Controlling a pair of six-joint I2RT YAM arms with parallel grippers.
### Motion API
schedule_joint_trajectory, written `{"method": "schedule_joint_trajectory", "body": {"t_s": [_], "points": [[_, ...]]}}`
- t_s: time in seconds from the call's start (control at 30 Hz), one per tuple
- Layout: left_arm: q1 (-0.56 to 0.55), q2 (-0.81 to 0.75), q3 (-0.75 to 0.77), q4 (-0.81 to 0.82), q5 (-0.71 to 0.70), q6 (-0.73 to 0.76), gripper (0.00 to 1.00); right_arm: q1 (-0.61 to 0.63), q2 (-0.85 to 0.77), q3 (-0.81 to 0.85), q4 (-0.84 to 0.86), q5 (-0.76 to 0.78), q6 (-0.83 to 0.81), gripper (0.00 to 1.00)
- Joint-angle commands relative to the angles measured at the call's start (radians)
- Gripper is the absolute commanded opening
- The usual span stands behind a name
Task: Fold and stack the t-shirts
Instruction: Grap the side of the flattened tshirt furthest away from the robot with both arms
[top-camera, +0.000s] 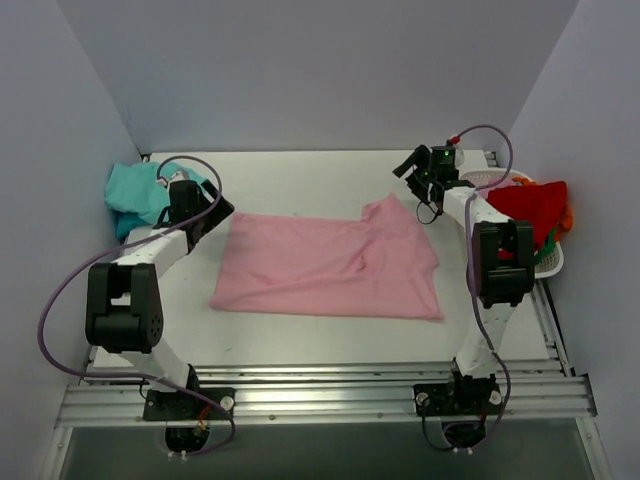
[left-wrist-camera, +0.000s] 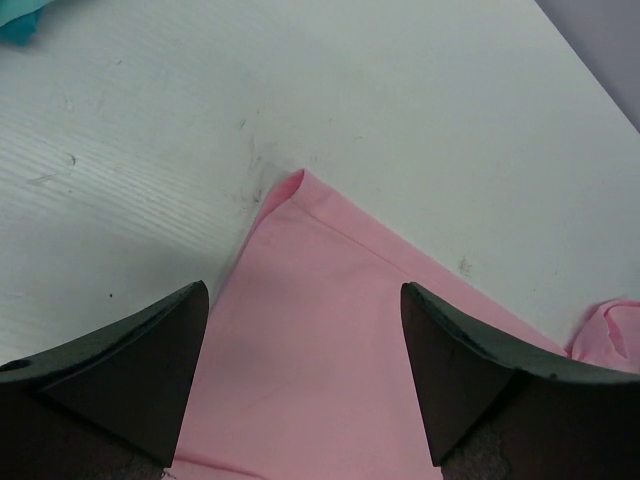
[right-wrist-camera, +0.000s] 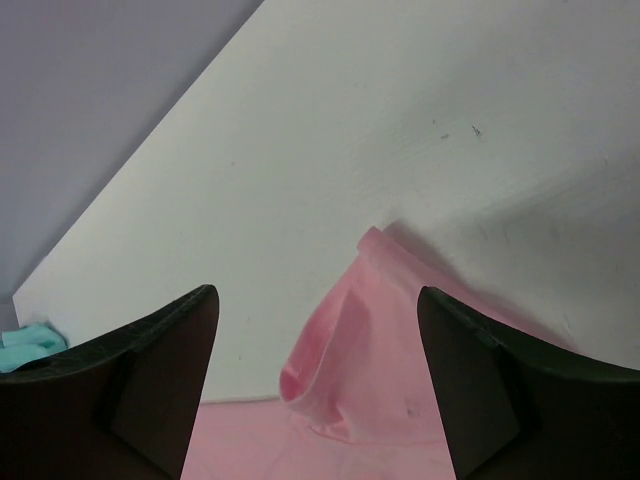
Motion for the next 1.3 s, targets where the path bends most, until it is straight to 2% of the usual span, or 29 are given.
{"method": "schedule_joint_trajectory", "body": {"t_s": [0.0, 0.3, 0.53, 0.7, 0.87, 1.0, 1.27], "points": [[0.006, 0.051, 0.048, 0.105, 0.072, 0.004, 0.86, 0.035, 0.089, 0.109, 0.030, -0.030, 0.031, 0.76], [0.006, 0.103, 0.034, 0.148, 0.109, 0.013, 0.84, 0.095, 0.276, 0.277, 0.016, -0.001, 0.038, 0.75], [0.009, 0.080, 0.026, 0.149, 0.121, 0.027, 0.83, 0.094, 0.281, 0.278, 0.018, 0.011, 0.025, 0.75], [0.009, 0.073, 0.008, 0.162, 0.121, 0.028, 0.83, 0.071, 0.218, 0.247, -0.002, 0.053, -0.008, 0.75], [0.009, 0.082, 0.011, 0.166, 0.133, 0.021, 0.82, 0.049, 0.208, 0.294, -0.126, 0.131, -0.079, 0.75], [0.007, 0.085, 0.022, 0.165, 0.142, 0.016, 0.82, 0.051, 0.218, 0.296, -0.156, 0.194, -0.099, 0.75], [0.007, 0.074, 0.025, 0.162, 0.147, 0.011, 0.82, 0.060, 0.272, 0.262, -0.127, 0.153, -0.093, 0.75]]}}
